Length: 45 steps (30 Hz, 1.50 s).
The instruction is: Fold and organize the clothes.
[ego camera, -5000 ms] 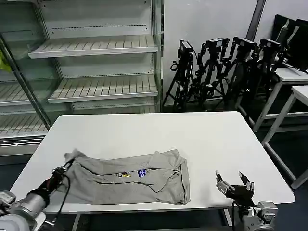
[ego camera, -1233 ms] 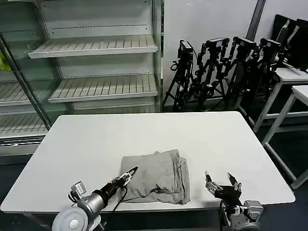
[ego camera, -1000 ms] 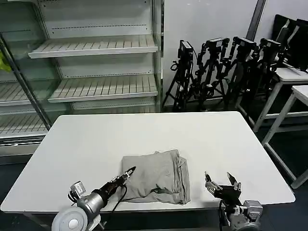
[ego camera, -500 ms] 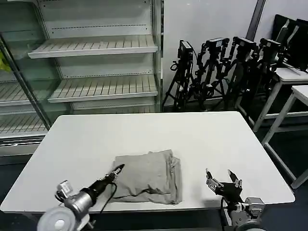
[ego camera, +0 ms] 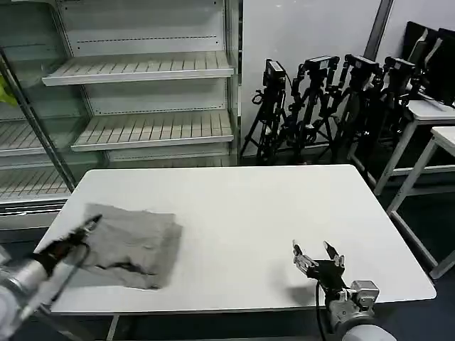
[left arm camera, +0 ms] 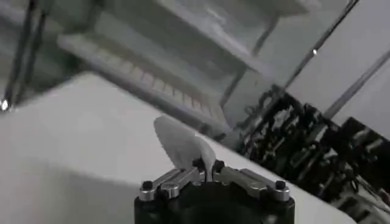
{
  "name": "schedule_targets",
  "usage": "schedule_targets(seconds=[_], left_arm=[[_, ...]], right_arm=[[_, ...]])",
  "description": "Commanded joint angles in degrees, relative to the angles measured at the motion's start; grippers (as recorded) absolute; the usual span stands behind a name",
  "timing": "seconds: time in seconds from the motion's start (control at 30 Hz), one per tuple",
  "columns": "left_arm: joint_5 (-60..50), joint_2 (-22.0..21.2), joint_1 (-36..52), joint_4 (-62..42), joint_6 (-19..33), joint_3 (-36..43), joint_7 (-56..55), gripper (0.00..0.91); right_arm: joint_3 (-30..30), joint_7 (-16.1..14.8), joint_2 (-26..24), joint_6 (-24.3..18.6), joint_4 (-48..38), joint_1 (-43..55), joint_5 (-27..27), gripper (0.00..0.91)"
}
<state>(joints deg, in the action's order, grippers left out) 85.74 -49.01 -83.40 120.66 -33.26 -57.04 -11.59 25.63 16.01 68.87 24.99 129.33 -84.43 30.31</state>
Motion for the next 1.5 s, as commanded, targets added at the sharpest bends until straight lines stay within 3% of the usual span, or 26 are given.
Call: schedule_targets(seconds=[0.03, 0.1, 0.2, 0.23, 0.4, 0.5, 0.57, 0.8, 0.83, 0.87, 0.9, 0.93, 1.2, 1.3, 1.5], left_arm=[[9.74, -0.35, 4.90, 11.42, 0.24, 7.75, -7.96, 0.020], [1.75, -7.04, 9.10, 9.99, 0.34, 25.22, -7.83, 0.020], [-7.09, -19.77, 15.33, 3.07, 0.26, 40.48, -7.50, 0.020], [-8.66, -21.92, 16.90, 1.82, 0.26, 43.52, -7.38, 0.020], [-16.58, -37.17, 26.85, -16.70, 1.41, 52.21, -6.78, 0.020], [-18.09, -43.56, 30.23, -21.04, 1.57, 53.87, -7.05, 0.020], [-19.13, -45.51, 32.25, -23.33, 2.55, 55.83, -7.09, 0.020], [-20.81, -45.39, 35.09, -28.28, 3.69, 58.71, -6.71, 0.030], [-20.78, -45.29, 35.25, -28.24, 3.56, 58.30, -6.73, 0.141], [-20.74, -45.23, 35.49, -28.18, 3.44, 57.85, -6.65, 0.353], [-20.68, -45.17, 35.82, -27.99, 3.38, 57.48, -6.47, 0.715], [-20.78, -45.13, 36.13, -27.87, 3.56, 57.18, -6.21, 0.907], [-30.84, -41.31, 35.55, -22.33, 3.45, 55.63, -0.82, 0.907], [-43.62, -37.33, 33.57, -17.80, 3.31, 55.87, 3.00, 0.907], [-51.64, -30.23, 25.10, -4.01, 6.85, 50.38, 4.14, 0.907]], right_arm=[[-2.73, 0.08, -0.04, -0.06, -0.16, 1.53, -1.43, 0.907], [-2.31, 0.05, -0.05, -0.08, 0.20, 0.58, -2.05, 0.907], [-0.67, -0.08, -0.04, -0.16, 0.71, -1.44, -2.89, 0.907], [-0.33, -0.17, -0.03, -0.31, 0.68, -1.95, -3.09, 0.907], [2.59, -0.52, 0.29, -1.16, 0.32, -4.68, -3.64, 0.907], [3.86, -0.75, 0.78, -1.52, 0.22, -5.65, -3.63, 0.907], [4.22, -0.86, 1.06, -1.81, 0.12, -6.09, -3.63, 0.907], [4.35, -1.01, 1.64, -2.28, -0.30, -6.22, -3.60, 0.907], [4.16, -0.97, 1.75, -2.27, -0.37, -6.05, -3.60, 0.907], [4.04, -0.94, 1.80, -2.26, -0.40, -5.97, -3.63, 0.907], [3.89, -0.93, 1.88, -2.26, -0.44, -5.87, -3.66, 0.907], [3.47, -0.86, 2.02, -2.21, -0.48, -5.64, -3.78, 0.907], [2.38, -0.92, 1.86, -2.05, 0.11, -4.93, -5.31, 0.907], [2.79, -1.12, 1.24, -2.73, 0.08, -4.49, -8.25, 0.907], [2.02, -1.59, 0.33, -6.32, -0.30, -3.43, -14.52, 0.907]])
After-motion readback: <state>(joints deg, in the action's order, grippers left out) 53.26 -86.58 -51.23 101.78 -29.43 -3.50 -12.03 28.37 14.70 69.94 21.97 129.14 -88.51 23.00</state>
